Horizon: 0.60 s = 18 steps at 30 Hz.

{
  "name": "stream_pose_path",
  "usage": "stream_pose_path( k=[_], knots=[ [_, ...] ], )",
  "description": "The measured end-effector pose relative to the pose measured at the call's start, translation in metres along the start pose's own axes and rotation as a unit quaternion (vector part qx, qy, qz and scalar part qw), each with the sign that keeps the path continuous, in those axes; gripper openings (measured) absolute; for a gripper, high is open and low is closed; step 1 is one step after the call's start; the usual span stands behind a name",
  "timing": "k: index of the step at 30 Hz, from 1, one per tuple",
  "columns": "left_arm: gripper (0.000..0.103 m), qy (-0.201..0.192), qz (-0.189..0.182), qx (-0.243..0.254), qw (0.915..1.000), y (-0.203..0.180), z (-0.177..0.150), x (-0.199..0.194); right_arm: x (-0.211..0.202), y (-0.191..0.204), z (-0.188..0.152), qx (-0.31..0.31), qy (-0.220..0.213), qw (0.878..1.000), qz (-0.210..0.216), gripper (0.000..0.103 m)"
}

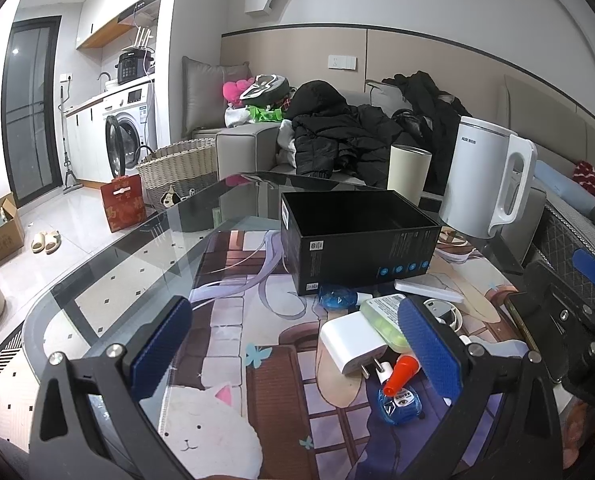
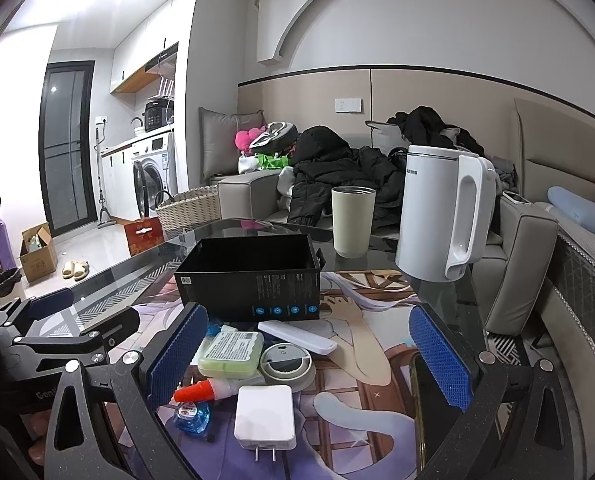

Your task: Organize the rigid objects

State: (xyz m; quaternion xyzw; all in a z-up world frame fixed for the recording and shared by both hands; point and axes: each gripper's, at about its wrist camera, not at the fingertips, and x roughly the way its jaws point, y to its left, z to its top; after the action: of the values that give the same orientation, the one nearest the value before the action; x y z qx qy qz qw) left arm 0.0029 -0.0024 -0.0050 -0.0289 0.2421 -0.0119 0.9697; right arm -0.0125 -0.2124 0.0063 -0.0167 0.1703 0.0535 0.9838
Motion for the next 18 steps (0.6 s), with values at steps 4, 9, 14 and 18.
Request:
stream_pose_path(
  k=[4,9,14,18],
  knots=[
    [0.103,-0.001,-0.002,-0.001,1.0,-0.0006,0.0012,-0.0003,0.0013,-0.0001,0.0008,0.0,0.01,1.0,0.004,0.102],
    [0.103,0.0,-0.006,-0.004,1.0,-0.0006,0.0015,-0.0004,0.0016,-0.003,0.0019,0.011,0.013,1.0,0.004,0.102],
    [0.103,-0.006,-0.021,-0.014,0.9997,0.0009,0.004,-0.003,0.0004,-0.0036,0.0038,0.01,0.011,1.0,0.003,0.102],
    [0.103,-0.014,-0.021,-0.011,0.9996,0.0001,0.0073,-0.0056,-0.0009,-0.0042,0.0052,0.011,0.009,1.0,0.004,0.102]
  ],
)
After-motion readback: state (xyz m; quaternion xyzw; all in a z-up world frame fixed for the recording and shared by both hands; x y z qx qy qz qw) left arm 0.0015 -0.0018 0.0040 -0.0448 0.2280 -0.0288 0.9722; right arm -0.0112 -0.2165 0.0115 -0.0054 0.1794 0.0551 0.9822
